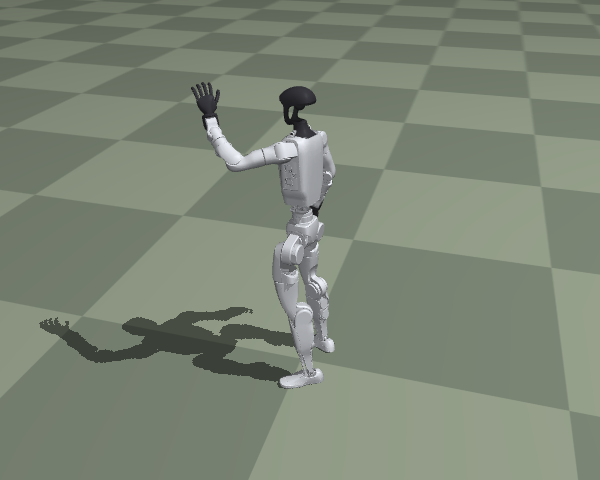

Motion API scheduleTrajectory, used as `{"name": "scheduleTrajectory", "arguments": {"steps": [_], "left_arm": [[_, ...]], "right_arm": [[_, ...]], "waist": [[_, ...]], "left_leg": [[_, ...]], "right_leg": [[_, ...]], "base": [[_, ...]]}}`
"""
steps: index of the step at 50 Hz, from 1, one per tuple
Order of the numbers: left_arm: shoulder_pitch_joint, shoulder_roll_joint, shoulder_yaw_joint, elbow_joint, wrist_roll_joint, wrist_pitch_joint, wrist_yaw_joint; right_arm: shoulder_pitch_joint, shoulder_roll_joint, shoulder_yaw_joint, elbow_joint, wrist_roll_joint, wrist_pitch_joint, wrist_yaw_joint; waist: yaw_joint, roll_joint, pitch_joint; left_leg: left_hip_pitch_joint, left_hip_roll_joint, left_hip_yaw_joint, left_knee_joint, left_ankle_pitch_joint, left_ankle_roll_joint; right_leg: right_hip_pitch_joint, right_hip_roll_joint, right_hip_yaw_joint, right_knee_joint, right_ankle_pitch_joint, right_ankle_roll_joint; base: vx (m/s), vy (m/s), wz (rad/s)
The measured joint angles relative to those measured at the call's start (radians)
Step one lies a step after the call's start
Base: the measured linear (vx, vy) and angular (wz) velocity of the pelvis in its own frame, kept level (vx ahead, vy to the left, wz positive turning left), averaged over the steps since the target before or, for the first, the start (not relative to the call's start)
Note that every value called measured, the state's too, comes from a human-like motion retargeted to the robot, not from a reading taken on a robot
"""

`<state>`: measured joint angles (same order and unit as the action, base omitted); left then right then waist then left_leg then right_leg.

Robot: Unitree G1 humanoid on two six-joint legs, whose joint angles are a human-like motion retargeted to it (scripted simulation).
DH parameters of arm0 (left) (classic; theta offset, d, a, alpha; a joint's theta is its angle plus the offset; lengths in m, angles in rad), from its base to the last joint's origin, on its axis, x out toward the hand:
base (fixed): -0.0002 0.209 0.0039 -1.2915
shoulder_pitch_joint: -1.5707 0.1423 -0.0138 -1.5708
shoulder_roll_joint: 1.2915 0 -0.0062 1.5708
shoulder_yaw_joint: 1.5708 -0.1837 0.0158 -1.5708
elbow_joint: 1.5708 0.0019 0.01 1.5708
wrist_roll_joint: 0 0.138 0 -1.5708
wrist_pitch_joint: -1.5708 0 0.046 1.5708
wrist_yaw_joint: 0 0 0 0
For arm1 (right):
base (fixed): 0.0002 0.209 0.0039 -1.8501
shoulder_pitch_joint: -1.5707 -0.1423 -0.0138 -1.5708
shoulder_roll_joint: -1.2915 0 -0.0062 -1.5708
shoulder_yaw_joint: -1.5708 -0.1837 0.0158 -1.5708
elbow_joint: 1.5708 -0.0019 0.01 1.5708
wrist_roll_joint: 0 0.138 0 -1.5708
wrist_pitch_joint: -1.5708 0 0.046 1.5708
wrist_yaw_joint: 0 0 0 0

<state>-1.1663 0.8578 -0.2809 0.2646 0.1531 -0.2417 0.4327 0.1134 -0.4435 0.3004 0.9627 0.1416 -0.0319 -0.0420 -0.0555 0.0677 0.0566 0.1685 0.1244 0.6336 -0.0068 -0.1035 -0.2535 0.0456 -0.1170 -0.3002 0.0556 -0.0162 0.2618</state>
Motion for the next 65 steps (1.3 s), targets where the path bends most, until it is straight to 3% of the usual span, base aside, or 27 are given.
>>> {"name": "scheduleTrajectory", "arguments": {"steps": [3, 6, 12, 20, 25, 33, 37, 48, 50, 55, 60, 65], "left_arm": [[-0.053, -0.045, -0.103, -0.061, -0.135, -0.055, -0.132], [-0.123, -0.082, -0.191, -0.116, -0.138, -0.078, -0.163], [-0.405, -0.133, -0.345, -0.075, 0.068, -0.039, -0.011], [-0.833, -0.211, -0.559, 0.288, 0.2, 0.101, 0.222], [-0.835, -0.17, -0.529, 0.345, 0.161, 0.097, 0.205], [-0.557, 0.031, -0.268, 0.241, 0.111, 0.096, 0.265], [-0.483, 0.081, -0.227, 0.229, 0.087, 0.104, 0.253], [-0.343, 0.139, -0.362, 0.006, -0.081, -0.017, -0.148], [-0.335, 0.129, -0.345, -0.004, -0.073, -0.016, -0.138], [-0.423, 0.06, -0.304, 0.076, 0.01, 0.026, 0.064], [-0.571, -0.021, -0.356, 0.187, 0.016, 0.075, 0.235], [-0.655, -0.063, -0.448, 0.203, 0.065, 0.044, 0.199]], "right_arm": [[0.0, 0.008, 0.02, 0.022, 0.007, 0.013, 0.028], [0.001, 0.009, 0.036, 0.032, 0.014, 0.011, 0.043], [-0.005, -0.016, 0.069, 0.039, 0.057, -0.011, 0.035], [-0.044, -0.044, 0.108, 0.061, 0.151, -0.027, -0.018], [-0.065, -0.027, 0.096, 0.069, 0.167, -0.025, -0.017], [-0.041, 0.009, 0.039, 0.046, 0.111, -0.032, -0.009], [-0.012, 0.007, 0.04, 0.044, 0.09, -0.02, -0.013], [0.004, -0.008, 0.068, 0.025, 0.036, 0.013, 0.046], [-0.003, -0.013, 0.067, 0.021, 0.036, 0.011, 0.038], [-0.033, -0.027, 0.074, 0.019, 0.053, -0.003, 0.004], [-0.069, -0.031, 0.087, 0.016, 0.084, -0.012, -0.023], [-0.089, -0.021, 0.107, 0.006, 0.111, -0.026, -0.015]], "waist": [[-0.011, -0.001, 0.003], [-0.027, -0.002, 0.006], [-0.06, 0.0, 0.005], [-0.097, 0.002, -0.007], [-0.102, -0.006, -0.011], [-0.09, -0.022, -0.015], [-0.078, -0.024, -0.023], [-0.064, -0.045, -0.036], [-0.069, -0.045, -0.038], [-0.093, -0.038, -0.046], [-0.121, -0.031, -0.05], [-0.141, -0.034, -0.051]], "left_leg": [[-0.004, -0.004, -0.009, 0.0, 0.002, 0.001], [-0.01, -0.006, -0.018, 0.002, 0.004, 0.0], [-0.024, -0.005, -0.026, 0.002, 0.012, -0.004], [-0.038, -0.002, -0.021, -0.01, 0.028, -0.007], [-0.03, 0.002, -0.007, -0.01, 0.026, -0.007], [-0.003, 0.012, 0.01, -0.001, 0.015, -0.007], [0.008, 0.016, 0.006, 0.0, 0.012, -0.007], [0.015, 0.016, -0.008, 0.002, 0.008, -0.007], [0.013, 0.015, -0.008, 0.002, 0.009, -0.007], [0.002, 0.014, -0.009, -0.003, 0.015, -0.007], [-0.005, 0.012, -0.006, -0.009, 0.023, -0.007], [-0.01, 0.011, 0.007, -0.013, 0.028, -0.007]], "right_leg": [[0.003, -0.005, -0.009, -0.002, -0.002, 0.0], [0.004, -0.009, -0.016, -0.006, -0.002, 0.0], [-0.001, -0.007, -0.026, -0.014, 0.002, 0.0], [-0.018, 0.003, -0.027, -0.021, 0.01, 0.0], [-0.02, 0.009, -0.012, -0.02, 0.011, 0.0], [-0.004, 0.017, 0.002, -0.007, 0.002, 0.0], [0.007, 0.018, -0.002, -0.002, -0.006, 0.0], [0.022, 0.013, -0.015, 0.002, -0.013, 0.0], [0.019, 0.012, -0.016, 0.001, -0.012, 0.0], [0.009, 0.013, -0.016, -0.002, -0.007, 0.0], [-0.001, 0.014, -0.014, -0.007, -0.002, 0.0], [-0.012, 0.019, -0.002, -0.011, 0.006, 0.0]], "base": [[0.0, 0.0, 0.0], [0.0, 0.0, 0.0], [0.0, 0.0, 0.0], [0.0, 0.0, 0.0], [0.0, 0.0, 0.0], [0.0, 0.0, 0.0], [0.0, 0.0, 0.0], [0.0, 0.0, 0.0], [0.0, 0.0, 0.0], [0.0, 0.0, 0.0], [0.0, 0.0, 0.0], [0.0, 0.0, -0.04]]}}
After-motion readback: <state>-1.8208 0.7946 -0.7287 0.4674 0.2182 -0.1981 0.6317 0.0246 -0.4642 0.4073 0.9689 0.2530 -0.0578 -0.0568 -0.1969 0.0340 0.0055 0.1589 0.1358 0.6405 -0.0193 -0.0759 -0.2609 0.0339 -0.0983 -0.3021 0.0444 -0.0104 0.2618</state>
